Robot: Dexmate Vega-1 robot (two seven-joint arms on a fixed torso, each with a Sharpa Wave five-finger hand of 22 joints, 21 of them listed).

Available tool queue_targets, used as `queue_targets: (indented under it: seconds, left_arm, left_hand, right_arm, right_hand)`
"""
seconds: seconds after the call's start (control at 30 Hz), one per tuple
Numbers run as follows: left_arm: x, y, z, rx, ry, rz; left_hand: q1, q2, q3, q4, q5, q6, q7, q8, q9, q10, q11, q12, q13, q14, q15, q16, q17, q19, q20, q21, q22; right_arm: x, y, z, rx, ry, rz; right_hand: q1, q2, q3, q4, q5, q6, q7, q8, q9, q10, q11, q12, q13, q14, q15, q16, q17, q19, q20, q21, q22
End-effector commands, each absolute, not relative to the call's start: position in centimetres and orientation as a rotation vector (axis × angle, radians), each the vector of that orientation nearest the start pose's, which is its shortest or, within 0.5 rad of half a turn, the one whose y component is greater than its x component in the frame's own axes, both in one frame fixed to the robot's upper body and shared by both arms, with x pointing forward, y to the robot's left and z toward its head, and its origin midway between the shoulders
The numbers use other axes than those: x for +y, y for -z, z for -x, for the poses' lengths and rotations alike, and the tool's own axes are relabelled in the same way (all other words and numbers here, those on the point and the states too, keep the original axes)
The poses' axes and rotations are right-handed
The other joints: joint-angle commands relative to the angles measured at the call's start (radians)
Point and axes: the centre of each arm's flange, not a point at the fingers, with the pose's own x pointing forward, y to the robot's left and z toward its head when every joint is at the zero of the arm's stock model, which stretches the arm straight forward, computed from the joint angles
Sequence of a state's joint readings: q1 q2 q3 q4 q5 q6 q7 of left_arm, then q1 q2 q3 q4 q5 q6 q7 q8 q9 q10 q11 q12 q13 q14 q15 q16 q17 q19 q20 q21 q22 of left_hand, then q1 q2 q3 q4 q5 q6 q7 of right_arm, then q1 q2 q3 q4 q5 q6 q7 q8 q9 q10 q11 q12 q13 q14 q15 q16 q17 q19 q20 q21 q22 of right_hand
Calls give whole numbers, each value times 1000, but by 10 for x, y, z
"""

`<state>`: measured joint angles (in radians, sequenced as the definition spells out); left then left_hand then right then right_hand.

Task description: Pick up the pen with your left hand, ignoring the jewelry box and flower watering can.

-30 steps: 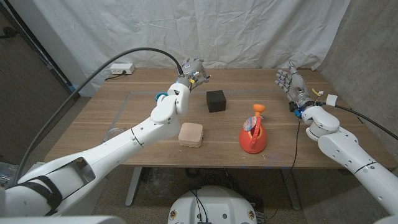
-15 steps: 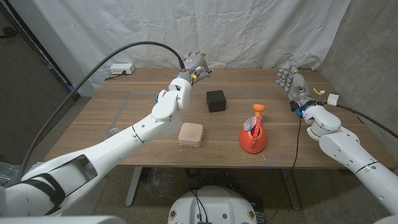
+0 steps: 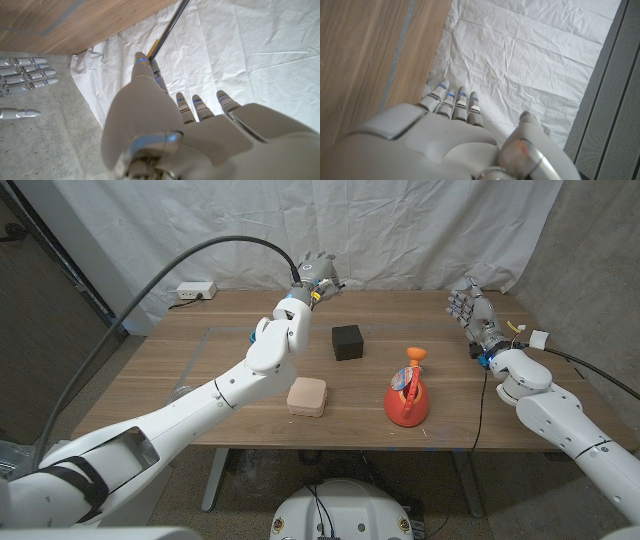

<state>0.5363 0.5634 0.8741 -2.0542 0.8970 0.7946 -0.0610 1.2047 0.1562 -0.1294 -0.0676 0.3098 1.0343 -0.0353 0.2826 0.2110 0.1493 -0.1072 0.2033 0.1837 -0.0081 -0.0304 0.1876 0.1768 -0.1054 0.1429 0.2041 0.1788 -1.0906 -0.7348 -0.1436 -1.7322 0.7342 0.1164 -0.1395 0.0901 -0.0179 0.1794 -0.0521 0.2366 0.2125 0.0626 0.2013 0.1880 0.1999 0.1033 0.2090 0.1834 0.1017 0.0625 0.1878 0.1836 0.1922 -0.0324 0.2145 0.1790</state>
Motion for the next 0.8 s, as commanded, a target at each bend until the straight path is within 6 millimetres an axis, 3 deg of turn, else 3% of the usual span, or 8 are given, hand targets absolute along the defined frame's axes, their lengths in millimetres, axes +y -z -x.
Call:
queue_targets:
  seconds: [0.03,0.8]
  left_arm:
    - [84,-142,-506,-796,-370,-1381]
    - [78,-146,-508,-816,-363,-1381]
  left_hand:
    - [8,-6,-1,4,-4,16,3,11,4,6,-4,0,2,7,-41,-1,3,-1,2,-3,2]
    - [9,-9,0,6,-7,16,4,10,5,10,-8,0,2,11,-43,0,2,4,-1,-2,2]
  right_arm:
    - [-357,-15,-566,-623,-83,-18]
    - [-359,-17,-567,-622,-75,-17]
  right_hand:
    - [-3,10,-4,0,5,4,-4,-3,4,5,9,3,2,4,10,2,3,10,3,-2,5]
    - [-2,11,-6,-1,5,5,-5,-2,4,5,8,4,2,6,9,2,3,11,3,-3,5]
